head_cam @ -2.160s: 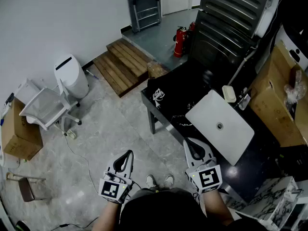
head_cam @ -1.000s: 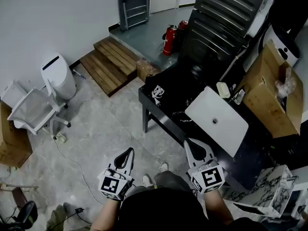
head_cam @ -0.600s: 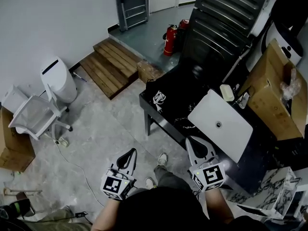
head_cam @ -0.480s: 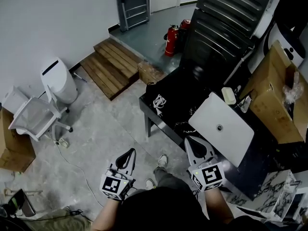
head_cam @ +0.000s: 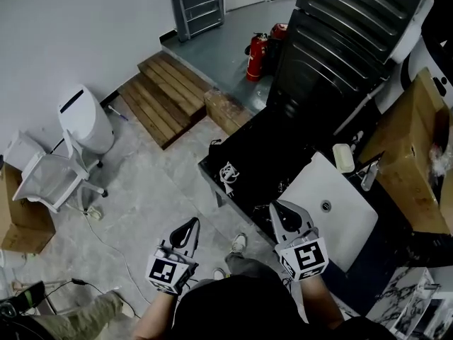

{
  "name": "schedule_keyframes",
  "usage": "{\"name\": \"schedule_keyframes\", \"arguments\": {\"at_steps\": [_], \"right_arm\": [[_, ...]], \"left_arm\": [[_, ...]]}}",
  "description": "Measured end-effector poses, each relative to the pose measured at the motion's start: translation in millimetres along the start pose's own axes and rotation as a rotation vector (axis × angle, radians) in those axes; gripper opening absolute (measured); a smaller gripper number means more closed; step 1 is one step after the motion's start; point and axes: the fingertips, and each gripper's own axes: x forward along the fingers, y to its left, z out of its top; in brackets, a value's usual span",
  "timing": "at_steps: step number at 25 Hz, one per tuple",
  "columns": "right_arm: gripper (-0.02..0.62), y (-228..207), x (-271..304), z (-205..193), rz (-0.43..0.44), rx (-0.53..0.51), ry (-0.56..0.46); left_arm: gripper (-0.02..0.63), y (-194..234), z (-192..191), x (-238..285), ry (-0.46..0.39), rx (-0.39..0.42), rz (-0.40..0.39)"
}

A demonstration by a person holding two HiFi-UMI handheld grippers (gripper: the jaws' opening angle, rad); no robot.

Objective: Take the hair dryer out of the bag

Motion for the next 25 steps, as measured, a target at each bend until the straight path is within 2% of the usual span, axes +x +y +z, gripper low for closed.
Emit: {"name": "schedule_keyframes", "arguments": {"at_steps": [4,10,16,20,25], "right_arm": [[0.012,-17,24,-3,0.055,0.022,0.004],[0.012,-36,44,-16,0.108,0.041,0.023],[0.012,-38,54,-14,0.145,0.059,0.015],[0.012,-31,64,-18,0.161,0.014,0.047],[0.014,-17,75,-29,0.149,-0.093,0.115]], "left_arm": [[0.023,7,9,29,0.015,-0.001,0.028],[0.023,7,33,64,0.034,-0.044,0.075],[0.023,21,27,78,0.044,0.022,0.086],[0.023,28,31,89,0.043,0.025,0.07],[0.023,33,25,108,0.041,0.017,0.014]]}}
